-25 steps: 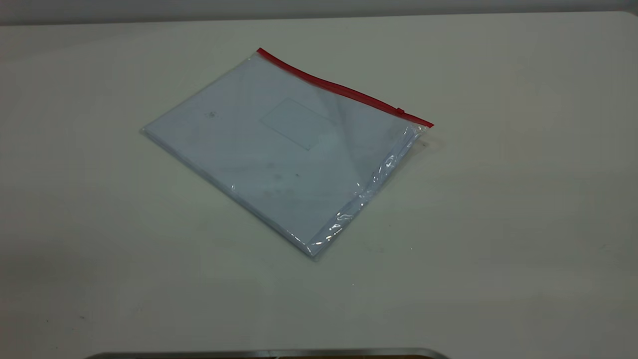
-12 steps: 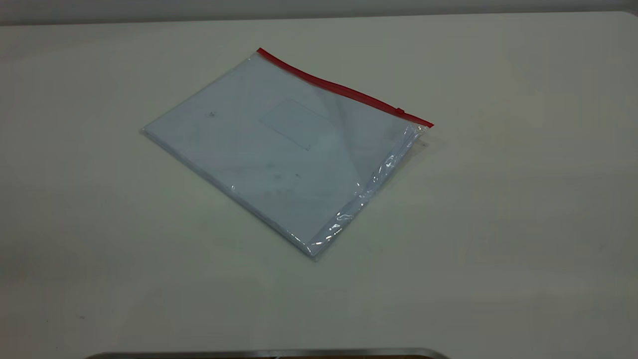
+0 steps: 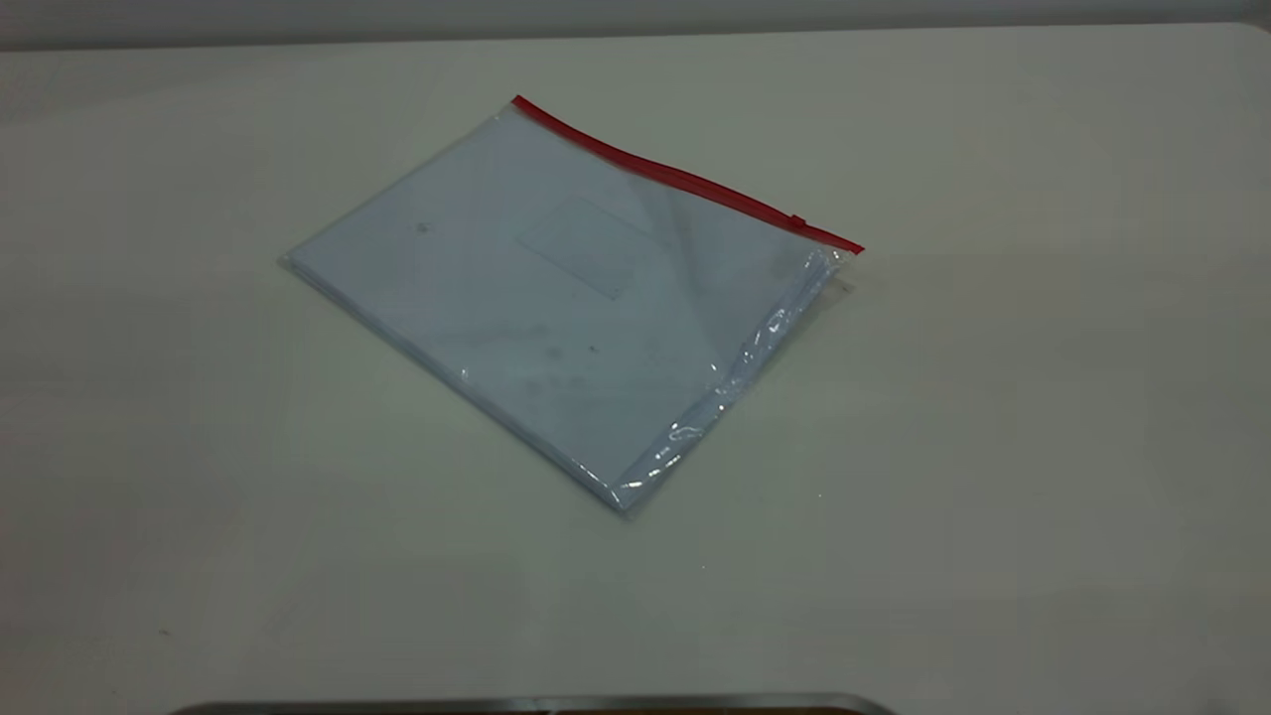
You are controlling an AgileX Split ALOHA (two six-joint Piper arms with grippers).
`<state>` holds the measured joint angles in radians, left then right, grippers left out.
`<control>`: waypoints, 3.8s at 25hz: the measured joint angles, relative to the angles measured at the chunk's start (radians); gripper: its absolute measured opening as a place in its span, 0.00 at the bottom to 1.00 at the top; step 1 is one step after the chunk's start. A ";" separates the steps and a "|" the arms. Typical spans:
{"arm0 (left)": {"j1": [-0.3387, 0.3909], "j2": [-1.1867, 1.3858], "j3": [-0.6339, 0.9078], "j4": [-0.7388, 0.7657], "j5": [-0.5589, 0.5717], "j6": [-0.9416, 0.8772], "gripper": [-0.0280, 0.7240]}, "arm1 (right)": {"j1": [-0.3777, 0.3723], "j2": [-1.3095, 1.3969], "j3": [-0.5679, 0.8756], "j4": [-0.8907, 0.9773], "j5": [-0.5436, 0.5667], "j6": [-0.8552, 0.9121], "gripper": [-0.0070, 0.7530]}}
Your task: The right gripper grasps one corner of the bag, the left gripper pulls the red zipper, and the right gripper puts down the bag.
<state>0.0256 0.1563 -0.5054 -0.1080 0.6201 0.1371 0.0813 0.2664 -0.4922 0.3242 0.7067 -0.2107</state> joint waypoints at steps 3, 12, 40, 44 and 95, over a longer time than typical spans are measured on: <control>0.000 0.166 0.000 -0.014 -0.126 0.000 0.58 | 0.000 0.199 0.000 0.041 -0.058 -0.137 0.50; 0.000 0.694 -0.077 -0.048 -0.280 0.002 0.58 | 0.000 0.819 -0.001 0.508 -0.307 -0.656 0.60; 0.000 1.373 -0.464 -0.722 -0.050 0.618 0.58 | -0.068 2.230 -0.802 1.127 0.047 -1.399 0.60; 0.000 1.373 -0.466 -0.725 -0.055 0.620 0.58 | -0.072 2.289 -0.858 1.158 0.141 -1.399 0.60; 0.000 1.373 -0.466 -0.725 -0.055 0.622 0.58 | -0.051 2.375 -0.886 1.259 0.239 -1.401 0.66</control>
<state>0.0256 1.5293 -0.9710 -0.8326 0.5655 0.7589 0.0306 2.6417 -1.3785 1.5837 0.9457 -1.6119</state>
